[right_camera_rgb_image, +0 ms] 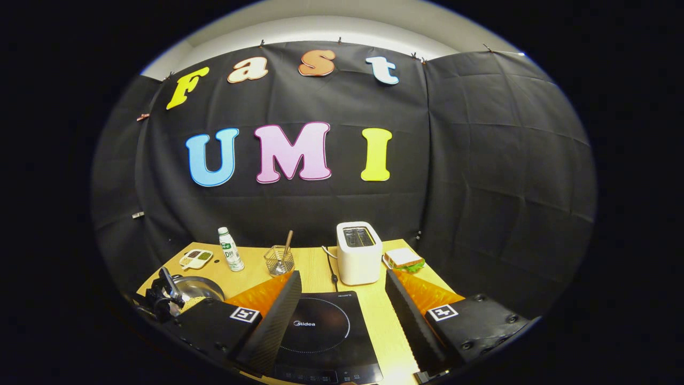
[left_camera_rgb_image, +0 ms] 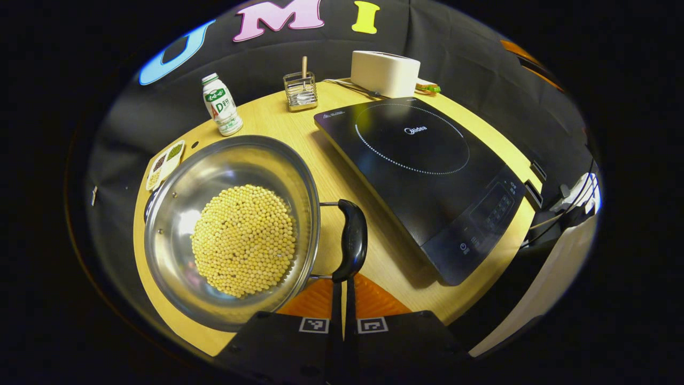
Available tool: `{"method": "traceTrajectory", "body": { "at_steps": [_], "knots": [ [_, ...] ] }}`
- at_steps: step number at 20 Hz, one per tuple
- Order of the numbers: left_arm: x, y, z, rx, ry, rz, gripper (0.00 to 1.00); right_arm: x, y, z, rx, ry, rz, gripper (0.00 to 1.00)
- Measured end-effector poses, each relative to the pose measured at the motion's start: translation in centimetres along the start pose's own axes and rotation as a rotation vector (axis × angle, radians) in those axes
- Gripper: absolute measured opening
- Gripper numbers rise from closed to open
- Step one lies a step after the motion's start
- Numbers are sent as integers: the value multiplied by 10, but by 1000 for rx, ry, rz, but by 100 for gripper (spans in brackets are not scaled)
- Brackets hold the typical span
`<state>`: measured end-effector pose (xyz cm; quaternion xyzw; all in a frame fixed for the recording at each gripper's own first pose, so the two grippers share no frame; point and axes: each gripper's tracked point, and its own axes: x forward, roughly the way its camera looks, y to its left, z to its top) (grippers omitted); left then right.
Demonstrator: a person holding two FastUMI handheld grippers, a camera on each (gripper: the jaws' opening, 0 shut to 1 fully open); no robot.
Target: First push the handle of the pot to place it horizontally, then grasp the pot with both hands and set it on the induction cooktop.
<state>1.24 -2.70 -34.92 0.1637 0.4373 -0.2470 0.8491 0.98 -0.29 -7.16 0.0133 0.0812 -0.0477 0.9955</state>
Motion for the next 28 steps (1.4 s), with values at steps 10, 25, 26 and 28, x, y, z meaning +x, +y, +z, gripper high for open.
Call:
{"method": "traceTrajectory", "body": {
  "at_steps": [10, 25, 26, 28],
  "knots": [
    [22, -5, 44, -92, -51, -30, 5, -3, -16, 3, -10, -6, -39, 98],
    [58, 10, 90, -189, -95, -21, 5, -7, -26, 4, -23, -11, -81, 98],
    [59, 10, 91, -194, -94, -22, 5, -7, -26, 3, -26, -9, -82, 98],
    [63, 11, 94, -202, -94, -23, 5, -6, -25, -1, -28, 4, -79, 98]
  ]
}}
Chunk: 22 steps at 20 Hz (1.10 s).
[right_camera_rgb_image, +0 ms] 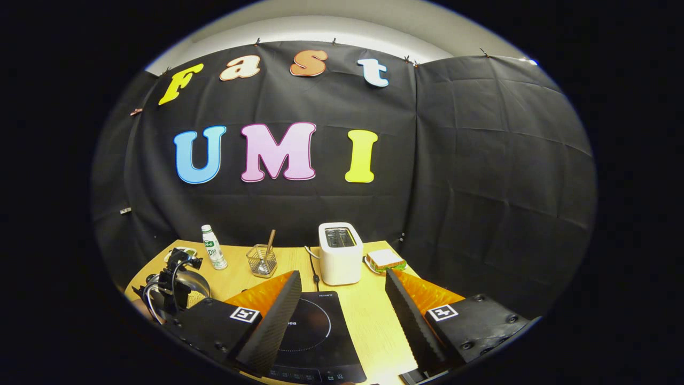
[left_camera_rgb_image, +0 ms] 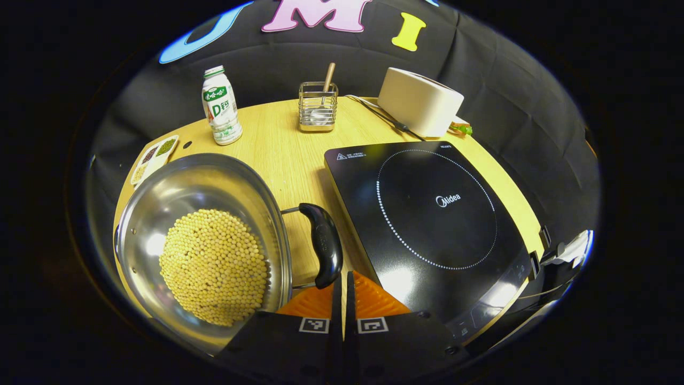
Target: First push the handle of the pot to place it horizontally, then grasp the pot with both hands and set it on the induction cooktop.
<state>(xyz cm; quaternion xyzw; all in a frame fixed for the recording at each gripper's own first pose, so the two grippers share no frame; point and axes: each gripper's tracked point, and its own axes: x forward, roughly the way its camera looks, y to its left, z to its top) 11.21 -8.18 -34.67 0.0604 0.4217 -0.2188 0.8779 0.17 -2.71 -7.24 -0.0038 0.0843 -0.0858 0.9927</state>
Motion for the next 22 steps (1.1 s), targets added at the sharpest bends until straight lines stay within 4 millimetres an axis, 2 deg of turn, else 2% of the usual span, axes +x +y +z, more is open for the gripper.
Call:
{"method": "traceTrajectory", "body": {
  "at_steps": [3, 7, 11, 14, 18, 19, 22],
  "knots": [
    [2, 1, 4, -9, -6, -1, 5, -2, 9, -4, 6, 22, 17, 98],
    [-5, -5, 4, -29, -26, -26, 5, -5, 15, 1, -15, 7, 30, 98],
    [-27, -10, 2, -69, -88, -42, 5, -4, 17, -7, -9, 36, 28, 98],
    [-54, -1, 12, -68, -183, -17, 5, 0, 22, -9, -8, 52, 33, 98],
    [-102, 16, 34, -68, -351, -1, 18, 11, 49, -18, -1, 89, 80, 98],
    [-116, 23, 39, -80, -389, 5, 39, 14, 59, -20, -3, 99, 99, 98],
    [-155, 53, 48, -130, -470, 38, 75, 22, 95, -29, -17, 132, 173, 98]
  ]
}}
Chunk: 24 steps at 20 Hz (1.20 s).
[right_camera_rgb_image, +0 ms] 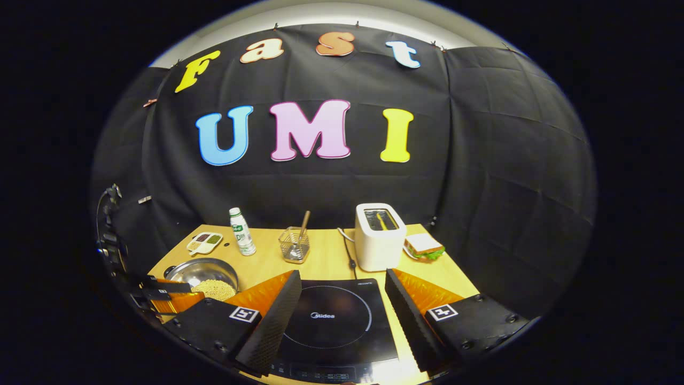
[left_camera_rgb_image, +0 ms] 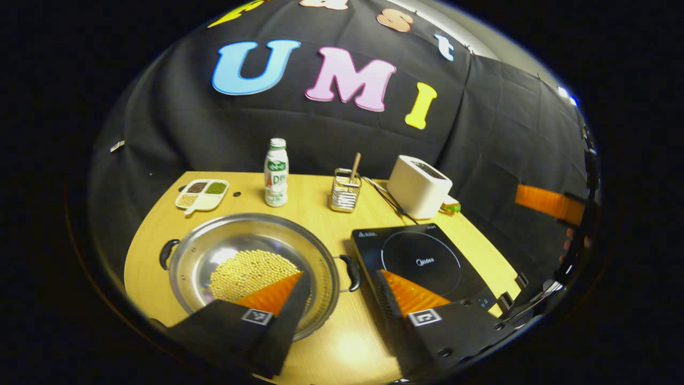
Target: First push the handle of the pot to place it horizontally, then grasp the pot with both hands and set it on the induction cooktop.
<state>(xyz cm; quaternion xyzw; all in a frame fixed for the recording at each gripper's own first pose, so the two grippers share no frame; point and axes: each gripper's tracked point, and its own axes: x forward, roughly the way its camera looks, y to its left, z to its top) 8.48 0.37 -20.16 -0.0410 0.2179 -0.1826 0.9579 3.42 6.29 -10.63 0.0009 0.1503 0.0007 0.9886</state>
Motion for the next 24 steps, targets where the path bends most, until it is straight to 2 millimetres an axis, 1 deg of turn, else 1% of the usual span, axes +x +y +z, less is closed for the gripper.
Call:
{"method": "traceTrajectory", "body": {
  "at_steps": [1, 2, 3, 5, 7, 10, 12, 14, 16, 18, 20, 21, 23, 24],
  "knots": [
    [-4, 13, 4, -4, -12, 18, 94, 5, 12, -2, -4, 10, 25, 98],
    [-10, 27, 9, -2, -25, 39, 98, 10, 24, -6, -7, 27, 51, 98],
    [-17, 45, 14, 2, -39, 69, 95, 14, 36, -10, -11, 44, 72, 98],
    [-26, 77, 19, -2, -50, 119, 95, 22, 62, -14, -19, 65, 120, 98],
    [-33, 111, 18, -12, -40, 166, 95, 30, 91, -23, -17, 95, 174, 98],
    [-37, 163, 15, -22, -28, 233, 95, 44, 138, -47, 12, 185, 262, 99],
    [-38, 192, 9, -23, -10, 263, 95, 52, 163, -66, 39, 257, 305, 99],
    [-34, 211, 2, -32, 8, 272, 95, 64, 183, -82, 61, 312, 321, 100],
    [-29, 224, -7, -47, 24, 264, 95, 75, 194, -101, 68, 360, 318, 99],
    [-23, 235, -14, -57, 35, 256, 95, 82, 206, -118, 76, 399, 325, 99],
    [-17, 247, -20, -76, 43, 257, 95, 89, 215, -138, 89, 440, 326, 99],
    [-14, 254, -23, -96, 43, 265, 95, 91, 216, -145, 99, 456, 318, 99],
    [-6, 259, -29, -118, 42, 260, 95, 97, 221, -163, 136, 488, 300, 99],
    [-3, 263, -30, -109, 41, 257, 95, 97, 223, -169, 148, 500, 293, 99]
  ]
}}
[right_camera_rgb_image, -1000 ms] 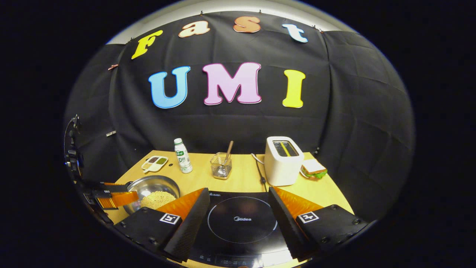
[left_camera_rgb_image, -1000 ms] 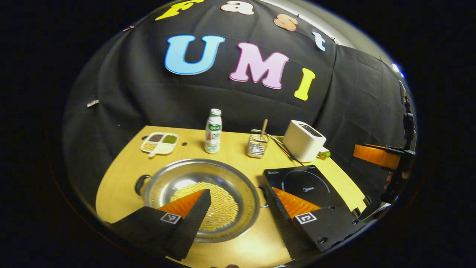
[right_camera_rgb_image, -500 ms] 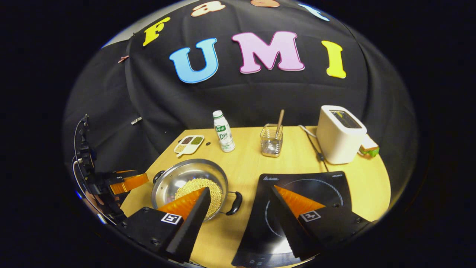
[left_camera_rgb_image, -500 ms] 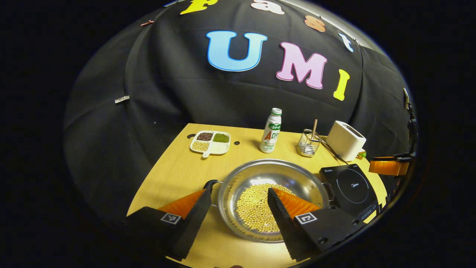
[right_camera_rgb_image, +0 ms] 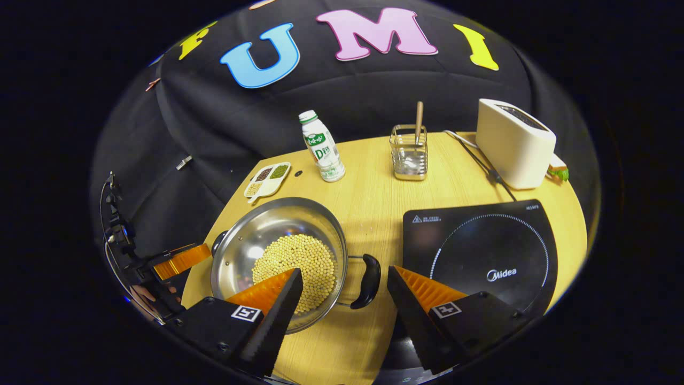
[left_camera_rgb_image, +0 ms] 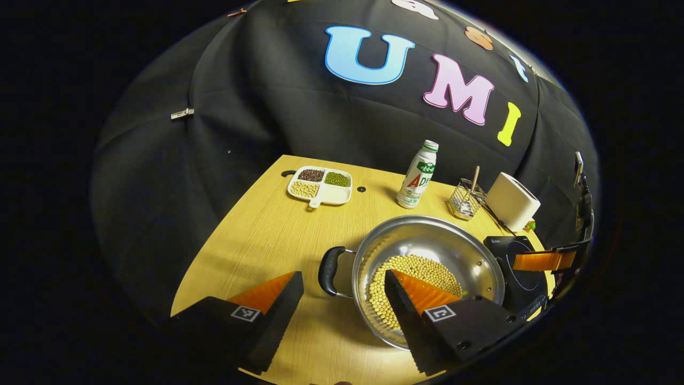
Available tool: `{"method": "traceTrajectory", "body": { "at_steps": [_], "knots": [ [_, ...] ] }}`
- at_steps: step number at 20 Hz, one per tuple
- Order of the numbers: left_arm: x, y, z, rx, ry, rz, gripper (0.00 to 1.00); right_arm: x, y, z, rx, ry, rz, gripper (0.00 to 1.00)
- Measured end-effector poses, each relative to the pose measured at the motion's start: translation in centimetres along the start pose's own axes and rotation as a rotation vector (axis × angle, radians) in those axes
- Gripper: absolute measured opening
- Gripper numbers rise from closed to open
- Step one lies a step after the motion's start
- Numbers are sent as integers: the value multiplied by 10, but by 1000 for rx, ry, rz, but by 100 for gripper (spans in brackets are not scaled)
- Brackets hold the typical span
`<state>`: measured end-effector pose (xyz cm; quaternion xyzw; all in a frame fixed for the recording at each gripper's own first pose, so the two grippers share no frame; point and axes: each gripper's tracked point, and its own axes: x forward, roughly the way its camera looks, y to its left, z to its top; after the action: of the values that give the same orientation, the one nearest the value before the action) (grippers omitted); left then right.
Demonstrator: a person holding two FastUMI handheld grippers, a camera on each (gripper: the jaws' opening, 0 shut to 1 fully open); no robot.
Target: First push the handle of the pot to place it horizontally, then grasp the pot with both hands and set it on the induction cooktop.
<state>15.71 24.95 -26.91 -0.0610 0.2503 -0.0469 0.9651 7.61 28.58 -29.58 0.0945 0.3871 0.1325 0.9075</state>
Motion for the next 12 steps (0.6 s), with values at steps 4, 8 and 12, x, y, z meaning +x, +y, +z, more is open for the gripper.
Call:
{"method": "traceTrajectory", "body": {
  "at_steps": [4, 8, 12],
  "knots": [
    [20, 5, -4, 14, 5, -19, 96, 11, -3, -15, 17, 13, -19, 99],
    [40, -12, -10, 14, 44, -122, 95, 22, 0, -18, 34, 14, -26, 99],
    [60, -15, -19, 5, 82, -148, 96, 35, 0, -24, 34, 25, -41, 99]
  ]
}}
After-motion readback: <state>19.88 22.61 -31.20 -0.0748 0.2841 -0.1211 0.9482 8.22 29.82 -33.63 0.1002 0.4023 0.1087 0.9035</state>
